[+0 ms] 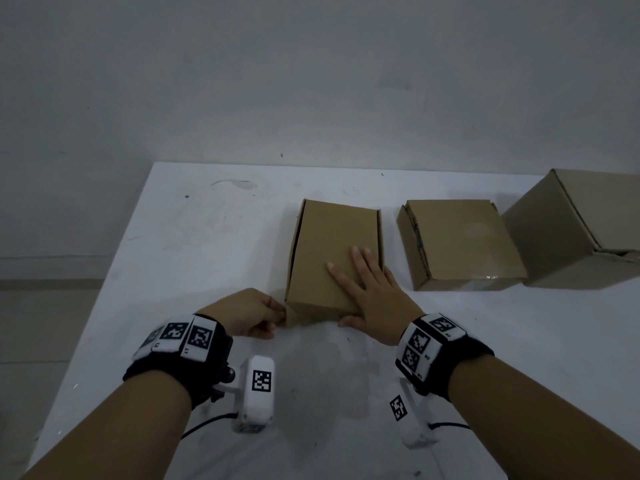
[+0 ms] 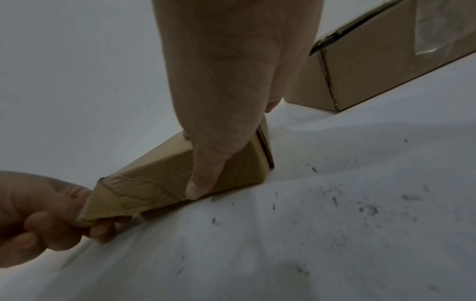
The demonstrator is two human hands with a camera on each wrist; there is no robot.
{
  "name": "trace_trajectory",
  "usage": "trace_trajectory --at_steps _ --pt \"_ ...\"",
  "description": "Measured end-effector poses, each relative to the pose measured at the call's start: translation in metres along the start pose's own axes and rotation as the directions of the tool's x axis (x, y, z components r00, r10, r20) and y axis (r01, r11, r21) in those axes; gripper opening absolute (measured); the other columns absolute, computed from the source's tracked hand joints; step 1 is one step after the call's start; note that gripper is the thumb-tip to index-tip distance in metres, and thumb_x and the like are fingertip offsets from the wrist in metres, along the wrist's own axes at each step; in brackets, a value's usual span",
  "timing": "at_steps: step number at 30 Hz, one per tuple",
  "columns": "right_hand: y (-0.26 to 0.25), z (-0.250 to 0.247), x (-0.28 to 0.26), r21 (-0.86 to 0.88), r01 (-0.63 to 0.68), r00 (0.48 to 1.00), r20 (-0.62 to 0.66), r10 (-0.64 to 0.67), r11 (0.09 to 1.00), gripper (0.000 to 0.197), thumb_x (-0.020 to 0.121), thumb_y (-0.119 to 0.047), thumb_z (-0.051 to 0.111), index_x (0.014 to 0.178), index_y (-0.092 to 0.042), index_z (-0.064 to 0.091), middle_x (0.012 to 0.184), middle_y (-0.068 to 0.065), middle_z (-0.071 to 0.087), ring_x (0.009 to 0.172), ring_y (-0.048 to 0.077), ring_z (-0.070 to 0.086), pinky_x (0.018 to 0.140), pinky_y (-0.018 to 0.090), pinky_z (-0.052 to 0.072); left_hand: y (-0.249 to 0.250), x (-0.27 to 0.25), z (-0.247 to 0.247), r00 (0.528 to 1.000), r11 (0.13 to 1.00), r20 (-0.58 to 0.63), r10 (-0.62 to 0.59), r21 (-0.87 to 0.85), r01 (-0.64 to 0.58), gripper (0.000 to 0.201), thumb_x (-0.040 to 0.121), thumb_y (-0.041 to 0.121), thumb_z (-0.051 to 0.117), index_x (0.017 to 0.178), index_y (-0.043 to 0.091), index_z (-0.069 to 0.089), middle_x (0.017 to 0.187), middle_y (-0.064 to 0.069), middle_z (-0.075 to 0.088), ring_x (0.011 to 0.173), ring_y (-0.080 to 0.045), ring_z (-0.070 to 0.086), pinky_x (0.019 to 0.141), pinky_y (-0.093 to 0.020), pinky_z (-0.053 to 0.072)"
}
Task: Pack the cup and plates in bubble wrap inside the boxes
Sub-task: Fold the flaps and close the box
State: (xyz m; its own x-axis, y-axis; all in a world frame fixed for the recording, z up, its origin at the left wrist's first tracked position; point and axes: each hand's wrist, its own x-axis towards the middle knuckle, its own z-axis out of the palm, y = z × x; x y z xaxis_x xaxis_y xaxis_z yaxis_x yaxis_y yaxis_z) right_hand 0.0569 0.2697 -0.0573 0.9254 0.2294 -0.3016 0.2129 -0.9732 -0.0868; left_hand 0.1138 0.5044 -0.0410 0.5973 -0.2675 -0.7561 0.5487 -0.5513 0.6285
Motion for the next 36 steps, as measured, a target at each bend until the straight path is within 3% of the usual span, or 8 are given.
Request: trace_trajectory --at_steps 12,15,16,19,22,26,31,36 --pt "0.001 0.000 0.000 0.015 0.004 1.000 0.004 -0.005 1.000 0.095 0.086 -0.061 0.048 0.140 -0.042 -0.026 0.153 0.008 -0.031 0.141 0.029 -0.028 0.117 0.051 0.001 0.006 0.010 -0.001 0.999 1.000 -0.048 0.026 0.008 -0.026 0.014 0.087 -0.006 0.057 0.079 0.004 0.063 0.060 -0.010 0.061 0.043 -0.010 0.057 0.049 -0.021 0.055" --pt "0.001 0.001 0.000 0.027 0.006 1.000 0.002 -0.006 1.000 0.094 0.086 -0.061 0.049 0.142 -0.042 -0.024 0.154 0.007 -0.031 0.141 0.028 -0.028 0.117 0.051 0.001 0.010 0.012 -0.003 0.998 0.994 -0.038 0.059 0.099 -0.055 0.021 0.075 -0.003 0.064 0.091 0.008 0.056 0.075 -0.008 0.057 0.060 -0.019 0.059 0.058 -0.027 0.052" --pt "0.001 0.000 0.000 0.031 0.008 1.000 0.003 -0.008 1.000 0.094 0.085 -0.061 0.050 0.142 -0.042 -0.023 0.153 0.007 -0.031 0.141 0.028 -0.028 0.117 0.051 0.001 0.011 0.015 -0.005 0.993 0.977 -0.012 0.119 0.182 -0.115 0.045 0.067 0.004 0.069 0.108 0.011 0.052 0.086 -0.004 0.055 0.072 -0.023 0.060 0.066 -0.030 0.049" --pt "0.002 0.000 0.000 0.039 0.013 1.000 0.009 -0.014 0.999 0.094 0.085 -0.061 0.050 0.143 -0.042 -0.022 0.153 0.007 -0.031 0.141 0.029 -0.029 0.117 0.052 0.001 0.018 0.017 -0.012 0.935 0.801 0.101 0.339 0.491 -0.343 0.125 0.058 0.027 0.086 0.145 0.044 -0.001 0.142 0.010 0.026 0.118 -0.021 0.048 0.095 -0.040 0.047" --pt "0.002 -0.001 0.000 0.044 0.013 1.000 0.014 -0.014 0.999 0.095 0.085 -0.059 0.052 0.144 -0.041 -0.020 0.153 0.007 -0.031 0.141 0.029 -0.028 0.117 0.052 0.002 0.016 0.019 -0.008 0.864 0.573 0.153 0.479 0.691 -0.440 0.130 0.061 0.033 0.086 0.142 0.046 -0.015 0.156 0.017 -0.010 0.135 -0.016 0.035 0.105 -0.039 0.041" --pt "0.002 -0.001 -0.001 0.034 0.021 1.000 0.010 -0.021 0.999 0.095 0.086 -0.055 0.055 0.145 -0.039 -0.019 0.153 0.008 -0.030 0.141 0.029 -0.028 0.117 0.052 0.003 -0.001 0.028 -0.006 0.775 0.486 0.099 0.625 0.727 -0.485 0.119 0.065 0.032 0.084 0.144 0.043 -0.004 0.153 0.020 -0.006 0.132 -0.015 0.042 0.101 -0.032 0.044" --pt "0.003 -0.002 -0.006 0.129 -0.011 1.000 -0.015 0.013 0.992 0.110 0.078 -0.057 0.064 0.144 -0.038 -0.023 0.151 0.009 -0.035 0.139 0.028 -0.032 0.115 0.047 -0.005 0.010 0.024 -0.016 0.835 0.660 0.102 0.541 0.564 -0.497 0.102 0.059 0.046 0.083 0.139 0.046 0.021 0.155 0.020 0.011 0.135 -0.010 0.035 0.107 -0.034 0.038" --pt "0.009 0.010 -0.016 0.402 -0.180 0.975 -0.047 0.217 0.898 0.127 0.071 -0.055 0.072 0.140 -0.026 -0.030 0.153 0.005 -0.030 0.143 0.015 -0.019 0.115 0.036 -0.006 0.038 0.026 -0.007 0.858 0.864 -0.172 0.484 0.252 -0.437 0.077 0.078 0.048 0.069 0.142 0.025 0.032 0.148 0.006 0.036 0.125 -0.017 0.048 0.099 -0.033 0.043"
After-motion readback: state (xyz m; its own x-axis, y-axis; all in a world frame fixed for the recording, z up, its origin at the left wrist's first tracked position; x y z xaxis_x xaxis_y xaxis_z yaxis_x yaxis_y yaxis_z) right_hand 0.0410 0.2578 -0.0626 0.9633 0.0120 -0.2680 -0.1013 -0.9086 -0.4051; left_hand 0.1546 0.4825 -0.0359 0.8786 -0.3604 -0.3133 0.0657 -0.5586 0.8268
